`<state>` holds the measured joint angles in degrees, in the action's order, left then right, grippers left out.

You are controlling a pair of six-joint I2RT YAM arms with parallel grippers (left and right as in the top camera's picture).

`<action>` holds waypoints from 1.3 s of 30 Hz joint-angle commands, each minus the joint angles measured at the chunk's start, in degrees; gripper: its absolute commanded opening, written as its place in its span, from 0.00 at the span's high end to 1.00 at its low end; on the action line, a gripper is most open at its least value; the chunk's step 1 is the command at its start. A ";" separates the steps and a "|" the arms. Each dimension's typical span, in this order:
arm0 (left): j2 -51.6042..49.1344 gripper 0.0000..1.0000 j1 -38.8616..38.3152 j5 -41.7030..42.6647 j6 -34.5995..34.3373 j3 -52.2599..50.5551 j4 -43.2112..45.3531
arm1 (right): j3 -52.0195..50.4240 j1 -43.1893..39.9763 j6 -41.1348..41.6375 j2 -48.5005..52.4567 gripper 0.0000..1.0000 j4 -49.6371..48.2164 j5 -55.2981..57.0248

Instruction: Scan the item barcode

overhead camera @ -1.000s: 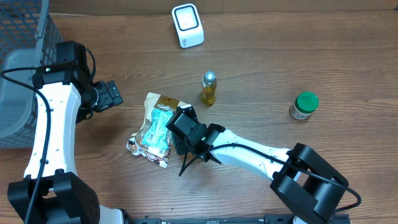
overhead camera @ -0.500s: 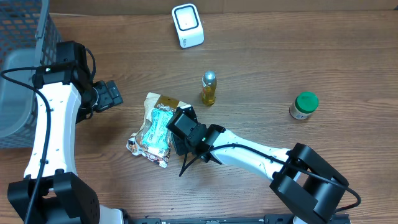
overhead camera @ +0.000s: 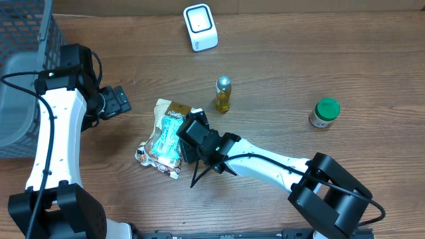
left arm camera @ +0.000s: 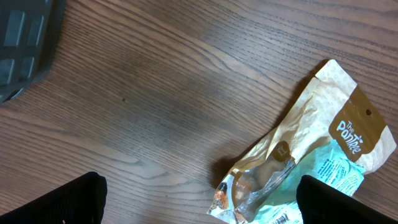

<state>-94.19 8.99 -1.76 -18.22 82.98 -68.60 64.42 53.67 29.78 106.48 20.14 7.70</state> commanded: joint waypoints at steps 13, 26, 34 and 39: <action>-0.20 0.01 -0.02 -0.13 0.02 0.26 0.04 | -0.24 0.26 -0.26 0.07 0.52 -1.46 3.82; -0.20 0.00 -0.02 -0.13 0.02 0.26 0.04 | 0.20 0.22 -0.26 -0.07 0.79 0.83 7.41; -0.20 0.00 -0.02 -0.15 0.02 0.26 0.04 | 0.20 0.22 0.46 -1.49 0.87 1.44 13.31; -0.20 0.00 -0.02 -0.13 0.02 0.26 0.07 | 0.20 0.26 0.42 -1.49 0.86 -0.52 13.27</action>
<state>-94.19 8.99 -1.76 -18.22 82.98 -68.58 64.36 53.67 29.82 106.45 20.53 18.76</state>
